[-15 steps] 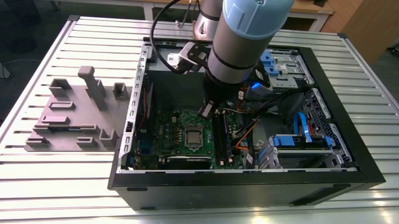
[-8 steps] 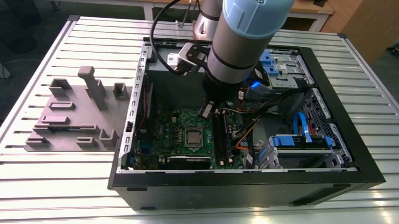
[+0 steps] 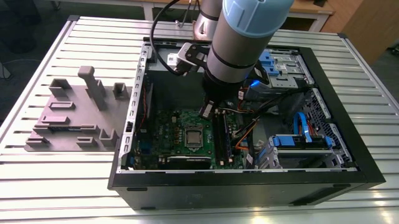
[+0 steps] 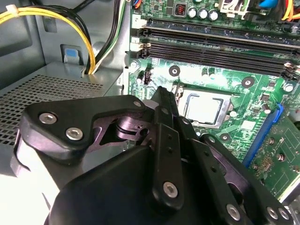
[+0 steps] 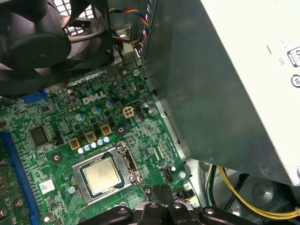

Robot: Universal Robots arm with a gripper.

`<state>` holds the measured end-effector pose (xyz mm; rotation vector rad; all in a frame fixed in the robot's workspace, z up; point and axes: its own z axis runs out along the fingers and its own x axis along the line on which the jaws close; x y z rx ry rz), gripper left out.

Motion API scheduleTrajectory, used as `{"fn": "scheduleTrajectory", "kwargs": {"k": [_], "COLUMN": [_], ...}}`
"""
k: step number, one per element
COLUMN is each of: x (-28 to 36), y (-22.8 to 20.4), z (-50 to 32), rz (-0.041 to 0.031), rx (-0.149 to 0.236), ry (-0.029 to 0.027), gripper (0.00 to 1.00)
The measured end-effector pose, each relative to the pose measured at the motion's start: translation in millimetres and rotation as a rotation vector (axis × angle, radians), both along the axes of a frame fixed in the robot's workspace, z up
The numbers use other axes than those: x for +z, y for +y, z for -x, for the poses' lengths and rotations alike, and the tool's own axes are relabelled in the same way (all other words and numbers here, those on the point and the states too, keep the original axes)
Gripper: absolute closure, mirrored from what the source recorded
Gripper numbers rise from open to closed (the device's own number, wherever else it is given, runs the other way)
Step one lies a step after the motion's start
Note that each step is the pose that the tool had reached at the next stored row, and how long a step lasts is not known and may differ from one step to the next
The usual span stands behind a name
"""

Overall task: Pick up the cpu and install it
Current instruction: 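Install the first cpu locking lever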

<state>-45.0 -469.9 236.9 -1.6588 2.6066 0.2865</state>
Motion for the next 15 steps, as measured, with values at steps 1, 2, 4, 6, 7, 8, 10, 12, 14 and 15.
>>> {"fn": "scheduleTrajectory", "kwargs": {"k": [1, 2, 4, 6, 7, 8, 10, 12, 14, 15], "x": [0.0, 0.1, 0.1, 0.3, 0.6, 0.7, 1.2, 1.3, 1.6, 1.9], "y": [0.0, 0.0, 0.0, 0.0, 0.0, -0.1, -0.1, 0.0, -0.3, -0.3], "z": [0.0, 0.0, 0.0, 0.1, 0.1, 0.1, 0.2, 0.2, 0.4, 0.6], "rz": [0.0001, 0.0002, 0.0002, 0.0039, 0.0076, 0.0093, 0.0117, 0.0136, 0.0154, 0.0171], "rx": [0.000, 0.000, 0.000, 0.000, 0.000, 0.000, 0.000, 0.003, 0.008, 0.010], "ry": [0.0000, 0.0001, 0.0001, 0.0002, 0.0002, 0.0001, 0.0000, -0.0003, -0.0012, -0.0018], "gripper": [0.90, 0.90, 0.90, 0.90, 0.90, 0.90, 0.90, 0.90, 0.90, 0.90]}}
